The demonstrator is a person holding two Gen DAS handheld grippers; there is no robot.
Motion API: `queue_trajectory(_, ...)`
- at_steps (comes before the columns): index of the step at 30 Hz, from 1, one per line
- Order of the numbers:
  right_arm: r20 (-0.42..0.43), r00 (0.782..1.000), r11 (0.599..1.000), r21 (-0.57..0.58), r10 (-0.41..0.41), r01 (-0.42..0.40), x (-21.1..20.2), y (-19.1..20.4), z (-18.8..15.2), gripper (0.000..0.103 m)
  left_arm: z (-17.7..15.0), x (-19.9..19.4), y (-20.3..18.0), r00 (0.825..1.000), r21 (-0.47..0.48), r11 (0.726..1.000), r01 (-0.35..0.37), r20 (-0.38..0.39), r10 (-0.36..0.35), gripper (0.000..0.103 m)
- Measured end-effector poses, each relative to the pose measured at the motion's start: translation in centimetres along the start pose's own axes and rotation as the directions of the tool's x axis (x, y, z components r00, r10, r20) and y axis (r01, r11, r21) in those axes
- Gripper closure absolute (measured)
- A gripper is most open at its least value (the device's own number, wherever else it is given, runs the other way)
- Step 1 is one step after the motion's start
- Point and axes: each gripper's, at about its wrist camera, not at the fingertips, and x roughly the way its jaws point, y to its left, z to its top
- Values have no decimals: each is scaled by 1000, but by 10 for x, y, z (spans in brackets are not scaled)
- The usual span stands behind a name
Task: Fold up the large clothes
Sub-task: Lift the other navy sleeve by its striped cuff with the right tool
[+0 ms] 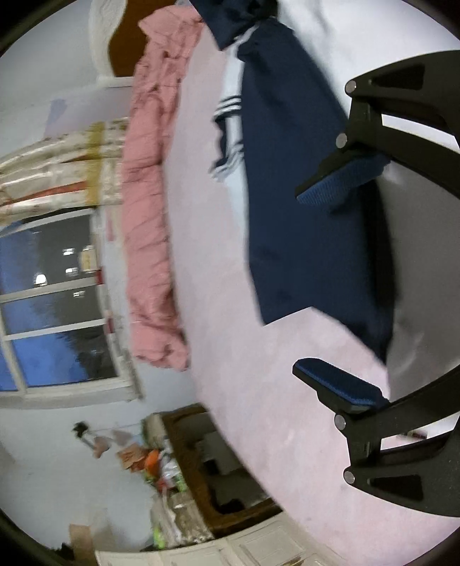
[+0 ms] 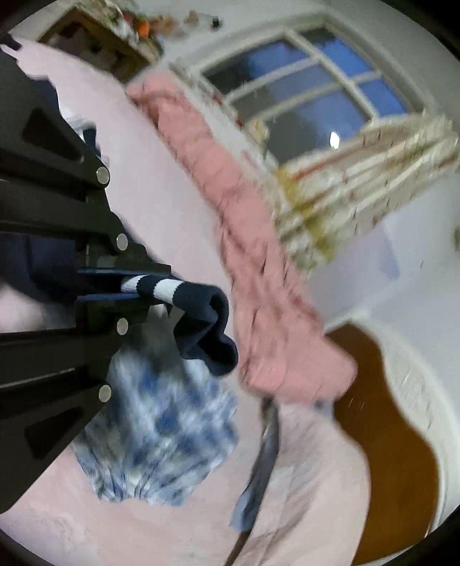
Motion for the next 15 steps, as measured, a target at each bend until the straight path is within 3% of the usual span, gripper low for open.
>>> queue_trajectory(5,-38,989,981,-124,142,-146,-27,73,-6,95,15,-34,-1,994,-3,1000,4,113,-4,15)
queue_trajectory(9,-150,954,924,-247,260,-291,-32,140,-44,95,18,-52,-14,986,-6,997,78,147,-77,15)
queue_trajectory(12,-273,917,892,-268,292,-364,-16,171,-81,95,18,-55,-23,982,15,993,117,146,-118,15)
queue_trajectory(15,-361,900,887,-291,245,-358,-1,183,-112,95,13,-51,-31,985,64,993,101,136,-109,15)
